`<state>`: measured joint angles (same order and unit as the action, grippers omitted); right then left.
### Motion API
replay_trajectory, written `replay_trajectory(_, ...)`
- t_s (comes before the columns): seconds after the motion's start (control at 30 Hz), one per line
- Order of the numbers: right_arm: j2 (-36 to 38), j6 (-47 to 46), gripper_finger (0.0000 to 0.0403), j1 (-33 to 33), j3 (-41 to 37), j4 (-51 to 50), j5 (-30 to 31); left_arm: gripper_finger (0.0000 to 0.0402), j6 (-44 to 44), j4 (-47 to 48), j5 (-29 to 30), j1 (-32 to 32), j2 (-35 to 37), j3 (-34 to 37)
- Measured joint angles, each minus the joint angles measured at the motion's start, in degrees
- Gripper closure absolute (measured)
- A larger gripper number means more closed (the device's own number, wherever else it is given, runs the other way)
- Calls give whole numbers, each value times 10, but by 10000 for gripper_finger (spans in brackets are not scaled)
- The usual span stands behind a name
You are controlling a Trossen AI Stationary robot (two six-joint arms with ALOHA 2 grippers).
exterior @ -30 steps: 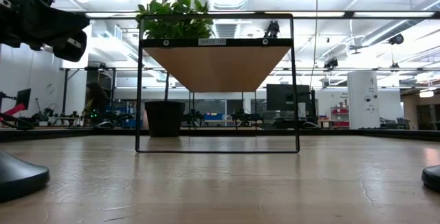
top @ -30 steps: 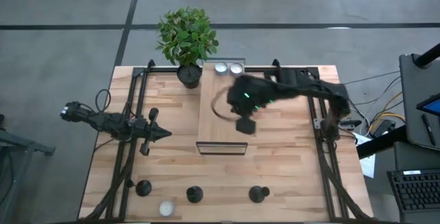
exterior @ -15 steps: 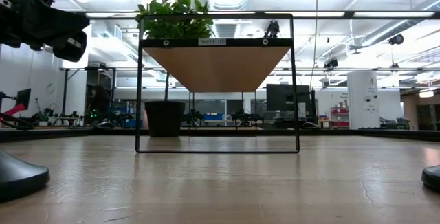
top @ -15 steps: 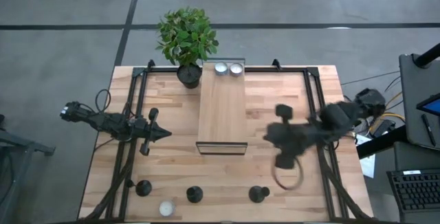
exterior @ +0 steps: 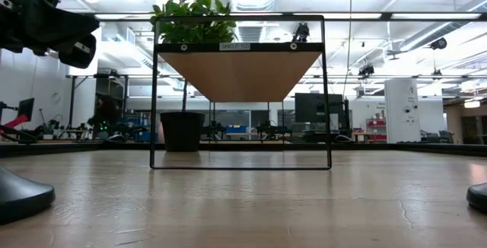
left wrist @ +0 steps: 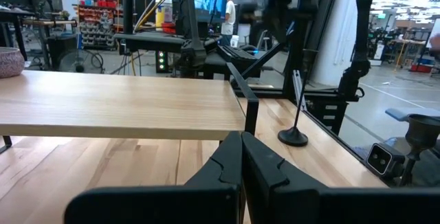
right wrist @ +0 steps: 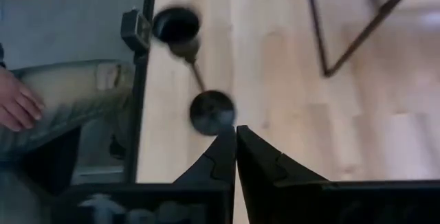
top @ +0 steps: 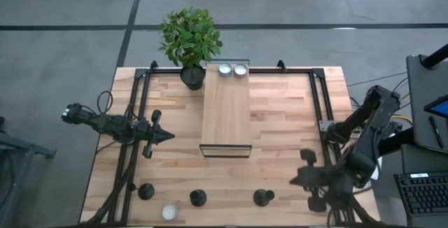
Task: Pick & Place candle stick holders
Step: Put the right black candle holder on the shelf
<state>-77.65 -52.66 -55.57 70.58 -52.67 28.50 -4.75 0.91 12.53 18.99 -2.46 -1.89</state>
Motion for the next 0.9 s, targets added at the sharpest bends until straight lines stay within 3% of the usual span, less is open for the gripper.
replay_trajectory(0.17,-20,-31,386,-16,-90,143,-2,401,0,0,0,0,0,0)
replay_trajectory(0.33,-46,-26,344,-16,-140,260,-11,401,0,0,0,0,0,0)
replay_trajectory(0.6,-92,-23,268,-17,-155,302,45,401,0,0,0,0,0,0)
replay_trajectory(0.9,-136,25,243,-17,-145,340,126,401,0,0,0,0,0,0)
